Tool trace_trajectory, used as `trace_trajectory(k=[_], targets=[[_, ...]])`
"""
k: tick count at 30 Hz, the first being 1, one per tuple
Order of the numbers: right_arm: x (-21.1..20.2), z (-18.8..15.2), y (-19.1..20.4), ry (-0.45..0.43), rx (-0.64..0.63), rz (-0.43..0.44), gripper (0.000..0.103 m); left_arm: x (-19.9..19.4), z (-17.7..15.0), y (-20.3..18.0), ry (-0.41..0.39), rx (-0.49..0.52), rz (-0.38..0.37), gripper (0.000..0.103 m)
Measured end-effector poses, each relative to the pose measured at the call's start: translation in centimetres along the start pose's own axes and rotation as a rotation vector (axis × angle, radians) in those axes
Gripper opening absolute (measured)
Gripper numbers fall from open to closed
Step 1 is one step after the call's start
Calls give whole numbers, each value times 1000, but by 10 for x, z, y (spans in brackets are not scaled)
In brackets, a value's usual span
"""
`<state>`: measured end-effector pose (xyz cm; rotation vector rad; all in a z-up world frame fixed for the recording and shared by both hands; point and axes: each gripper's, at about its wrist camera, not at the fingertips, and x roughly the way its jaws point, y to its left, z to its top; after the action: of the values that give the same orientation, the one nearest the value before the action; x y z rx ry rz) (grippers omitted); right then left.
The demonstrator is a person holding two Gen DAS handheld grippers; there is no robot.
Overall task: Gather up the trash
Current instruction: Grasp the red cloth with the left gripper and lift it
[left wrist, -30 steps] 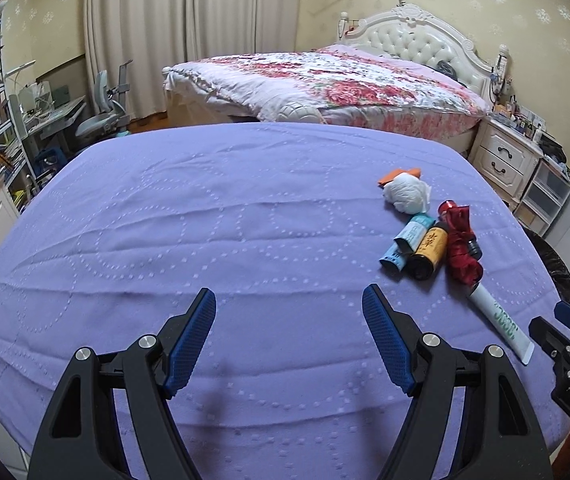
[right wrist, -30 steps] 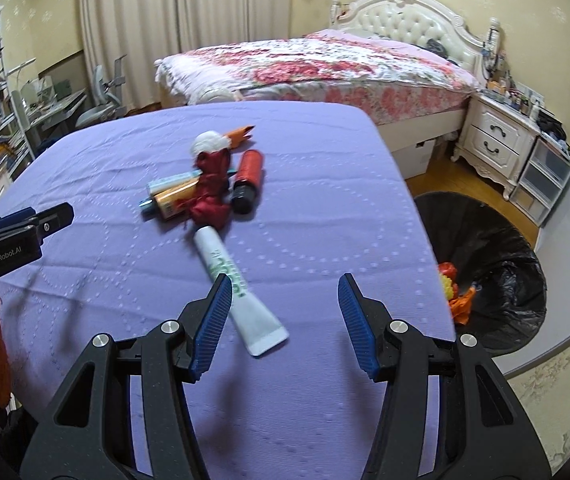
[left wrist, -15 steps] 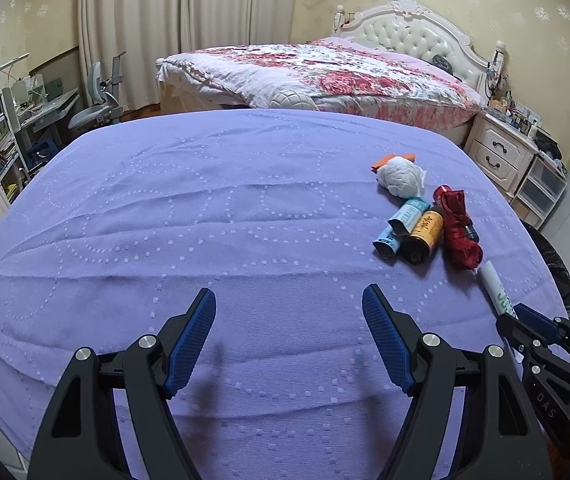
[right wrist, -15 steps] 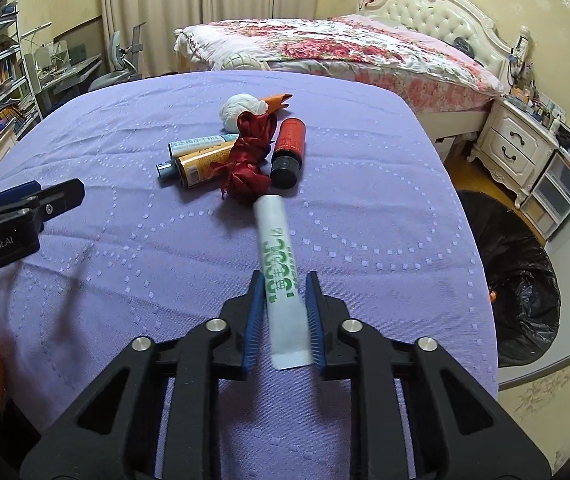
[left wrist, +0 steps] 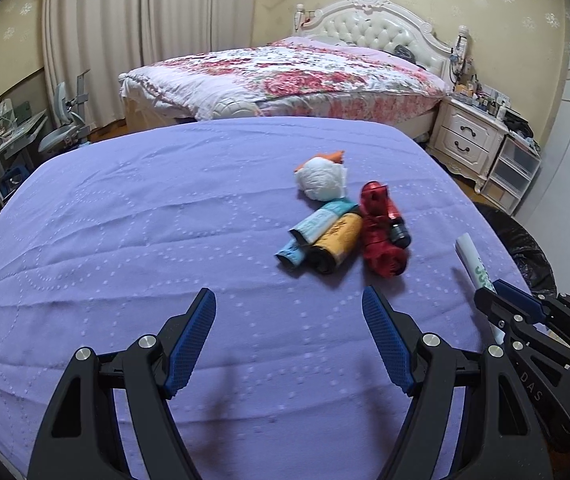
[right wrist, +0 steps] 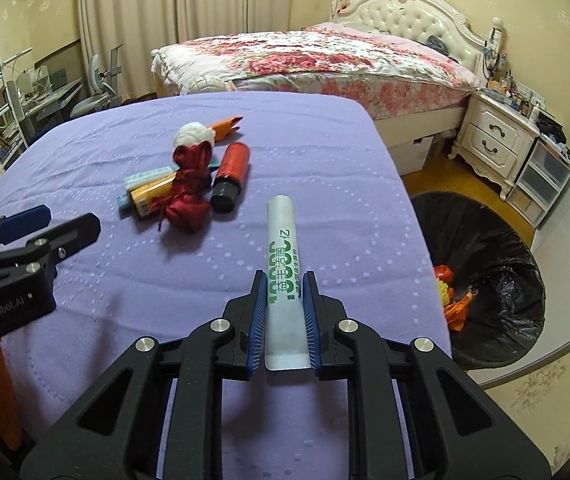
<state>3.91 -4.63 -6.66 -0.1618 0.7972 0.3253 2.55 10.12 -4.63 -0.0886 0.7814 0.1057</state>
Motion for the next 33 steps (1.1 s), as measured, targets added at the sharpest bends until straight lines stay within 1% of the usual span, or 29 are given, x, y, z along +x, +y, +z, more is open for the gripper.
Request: trace_trajectory(k=[4,10,15,21,24,26,29,33], targets=[[1,4,-10,-9,17,1,18,6,7,-18,-8,33,-6,73],[5,6,-27,-15,50,13,18,22,13,-38,3,63,-4,73],[8,5,-39,-14,75,23,18,34,15,-47,16,83,1,67],[10,3,-45,-13,97,42,18,44,17,-59,32,102,-3,54],[9,3,-45,-15,98,47,18,50,16,-59,57,95,-9,41],[9,3,-46,-16,100,48,18,52,14,-59,70,93,-16,29],[9,3,-45,-15,100,46,18,51,12,-57,67,93,-30,21],[8,2,-45,-18,102,43,18,44,11,-53,55,84,-46,17]])
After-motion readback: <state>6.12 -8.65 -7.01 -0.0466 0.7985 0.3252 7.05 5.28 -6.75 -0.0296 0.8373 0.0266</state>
